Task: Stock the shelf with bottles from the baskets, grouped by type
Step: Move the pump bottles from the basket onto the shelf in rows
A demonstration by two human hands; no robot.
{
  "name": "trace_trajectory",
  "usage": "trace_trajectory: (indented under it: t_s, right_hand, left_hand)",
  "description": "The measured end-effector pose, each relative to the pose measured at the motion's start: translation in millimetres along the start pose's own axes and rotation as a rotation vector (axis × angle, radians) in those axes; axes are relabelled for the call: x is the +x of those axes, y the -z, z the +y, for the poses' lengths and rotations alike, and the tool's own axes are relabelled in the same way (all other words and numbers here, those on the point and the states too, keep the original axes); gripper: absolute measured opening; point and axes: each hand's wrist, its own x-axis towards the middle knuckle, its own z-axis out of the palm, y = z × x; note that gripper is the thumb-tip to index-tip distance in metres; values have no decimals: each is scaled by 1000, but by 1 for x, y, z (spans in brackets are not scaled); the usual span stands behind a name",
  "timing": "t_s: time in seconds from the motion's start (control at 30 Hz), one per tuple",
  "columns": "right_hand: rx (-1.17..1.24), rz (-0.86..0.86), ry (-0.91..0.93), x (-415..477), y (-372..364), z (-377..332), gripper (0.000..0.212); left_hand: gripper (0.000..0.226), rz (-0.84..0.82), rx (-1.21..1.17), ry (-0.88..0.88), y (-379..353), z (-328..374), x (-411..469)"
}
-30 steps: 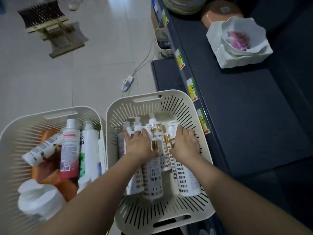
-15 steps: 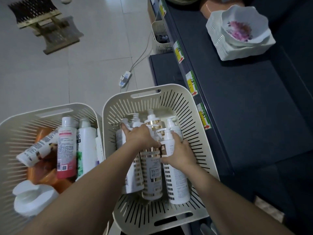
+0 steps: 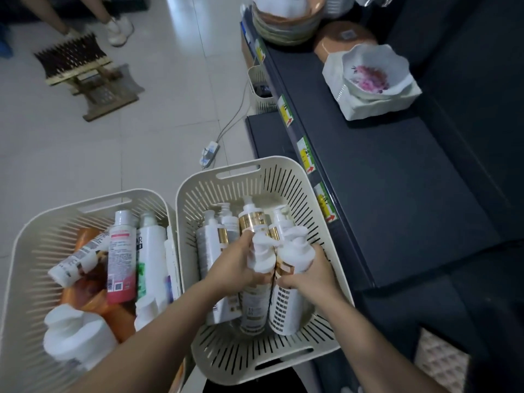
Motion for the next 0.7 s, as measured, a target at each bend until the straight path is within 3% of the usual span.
trace_trajectory:
  t_s: [0.27,0.53,0.7]
  right_hand:
    - [114,32,242,-57,24,-13,83]
    - [373,141,406,-135,54,-41,69]
    - [542,248,510,-193,65,-57,85]
  left_hand:
    - [70,79,-96,-158,25,37,-35]
    - [76,36,-248,-409,79,106,-72]
    - [72,-43,-333,-536,110,144,-101]
